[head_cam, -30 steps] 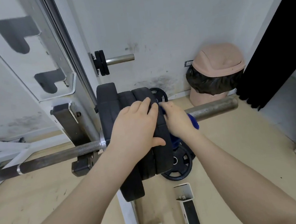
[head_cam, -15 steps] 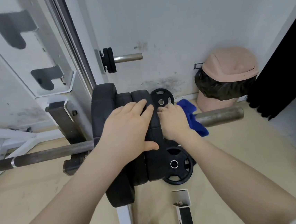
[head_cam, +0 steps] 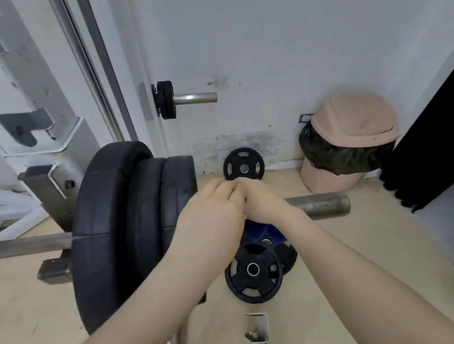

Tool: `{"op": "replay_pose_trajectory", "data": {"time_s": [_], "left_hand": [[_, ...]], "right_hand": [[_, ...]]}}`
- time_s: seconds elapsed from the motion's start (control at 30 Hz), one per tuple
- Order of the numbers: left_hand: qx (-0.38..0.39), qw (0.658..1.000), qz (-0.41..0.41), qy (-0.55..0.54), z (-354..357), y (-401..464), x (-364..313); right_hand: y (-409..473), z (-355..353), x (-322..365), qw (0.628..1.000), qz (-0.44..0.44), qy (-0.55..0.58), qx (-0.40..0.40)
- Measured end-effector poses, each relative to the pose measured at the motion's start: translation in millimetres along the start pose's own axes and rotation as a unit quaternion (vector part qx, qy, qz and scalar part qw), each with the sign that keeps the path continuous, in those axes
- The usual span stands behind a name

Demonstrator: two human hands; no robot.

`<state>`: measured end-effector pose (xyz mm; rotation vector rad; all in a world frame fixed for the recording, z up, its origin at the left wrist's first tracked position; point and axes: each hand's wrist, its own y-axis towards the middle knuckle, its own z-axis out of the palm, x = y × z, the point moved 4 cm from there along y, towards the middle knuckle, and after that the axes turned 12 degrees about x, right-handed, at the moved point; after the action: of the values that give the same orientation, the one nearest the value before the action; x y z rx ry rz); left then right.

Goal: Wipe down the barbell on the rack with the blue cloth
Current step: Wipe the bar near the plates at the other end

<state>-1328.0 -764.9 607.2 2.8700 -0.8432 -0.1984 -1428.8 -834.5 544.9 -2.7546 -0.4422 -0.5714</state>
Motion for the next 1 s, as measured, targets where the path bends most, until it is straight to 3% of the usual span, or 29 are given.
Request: {"op": "replay_pose_trajectory", "data": {"time_s": [0.07,0.17,0.27,0.33,0.43,0.5,0.6,0.67,0.73,0.87,1.0], "left_hand": [[0.057,0.998,-0.011,-0.004,7,13,-20],[0.15,0.987,-0.051,0.02,36,30,-39],[0.192,0.975,-0.106,0.032,68,31,-42],[0.182,0.976,-0.118,0.031,78,29,-40],[0.13,0.984,-0.113,0.038,80,32,-33],[0.097,0.99,-0.096,0.038,78,34,-31],[0.095,0.988,-0.091,0.08,80,36,-26],[0.086,0.988,-0.095,0.086,83,35,-25],[0.083,0.99,-0.085,0.079,83,35,-28],[0.078,0.991,-0.075,0.08,86,34,-26],[0.095,0.992,-0.072,0.029,70,28,-20]], "right_hand": [[-10,-7,-38,1.0,0.004,-0.027,0.005],[-38,-29,-108,0.987,0.121,-0.1,-0.02],[-63,-45,-151,0.97,0.213,-0.079,-0.084],[-61,-38,-143,0.966,0.213,-0.101,-0.106],[-54,-20,-103,0.974,0.077,-0.153,-0.146],[-55,-22,-99,0.983,0.019,-0.129,-0.132],[-56,-41,-130,0.985,0.139,0.012,-0.101],[-55,-42,-134,0.965,0.238,-0.016,-0.109],[-42,-31,-108,0.969,0.214,-0.069,-0.102],[-32,-16,-82,0.993,0.058,-0.056,-0.086],[-40,-23,-120,0.982,0.175,-0.004,-0.071]]}}
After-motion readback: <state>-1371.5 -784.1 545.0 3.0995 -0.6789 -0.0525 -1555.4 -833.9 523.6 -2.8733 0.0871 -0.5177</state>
